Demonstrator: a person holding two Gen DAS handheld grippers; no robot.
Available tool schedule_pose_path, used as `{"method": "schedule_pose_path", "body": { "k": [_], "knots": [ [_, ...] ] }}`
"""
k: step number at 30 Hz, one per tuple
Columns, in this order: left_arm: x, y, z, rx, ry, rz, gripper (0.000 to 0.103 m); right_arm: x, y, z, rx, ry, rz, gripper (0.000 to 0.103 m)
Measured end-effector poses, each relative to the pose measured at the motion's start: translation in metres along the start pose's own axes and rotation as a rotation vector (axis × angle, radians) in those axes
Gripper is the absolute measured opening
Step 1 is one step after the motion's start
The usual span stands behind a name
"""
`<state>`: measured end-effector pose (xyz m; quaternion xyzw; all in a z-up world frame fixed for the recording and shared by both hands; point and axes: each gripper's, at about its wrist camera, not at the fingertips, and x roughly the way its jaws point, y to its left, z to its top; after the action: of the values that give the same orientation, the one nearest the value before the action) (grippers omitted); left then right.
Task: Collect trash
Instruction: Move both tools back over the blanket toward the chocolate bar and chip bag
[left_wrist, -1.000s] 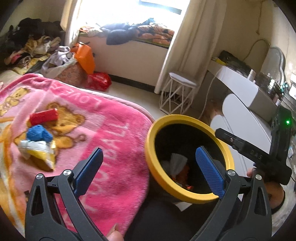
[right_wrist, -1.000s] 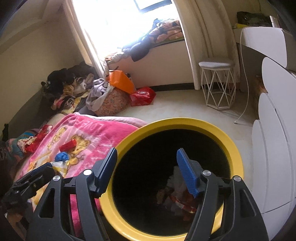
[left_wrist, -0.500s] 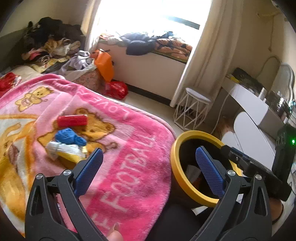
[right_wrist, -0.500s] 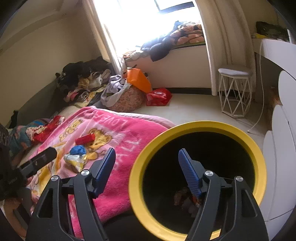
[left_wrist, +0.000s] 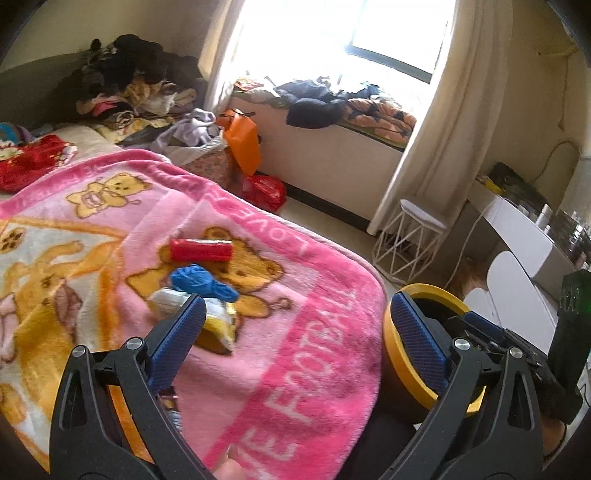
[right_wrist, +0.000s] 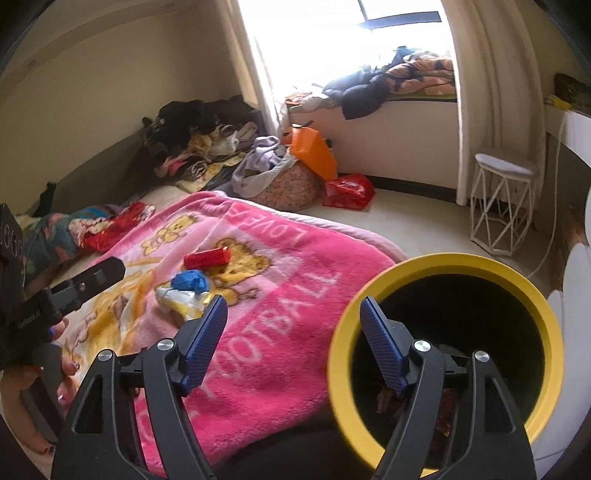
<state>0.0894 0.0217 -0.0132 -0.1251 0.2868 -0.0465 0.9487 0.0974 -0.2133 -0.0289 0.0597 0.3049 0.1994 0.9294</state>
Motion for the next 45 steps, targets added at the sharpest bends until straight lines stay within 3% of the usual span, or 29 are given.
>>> {"method": "schedule_pose_path", "body": {
  "k": [27, 45],
  "knots": [
    [-0.023, 0.078, 0.0, -0.097, -0.03, 0.127, 0.092, 0.045, 0.08, 0.01, -0.174, 0.04, 0.086, 0.075],
    [-0.024, 0.118, -0.033, -0.125, 0.061, 0.177, 0.092, 0.102, 0.108, 0.01, -0.227, 0.133, 0.14, 0.075]
  ]
}}
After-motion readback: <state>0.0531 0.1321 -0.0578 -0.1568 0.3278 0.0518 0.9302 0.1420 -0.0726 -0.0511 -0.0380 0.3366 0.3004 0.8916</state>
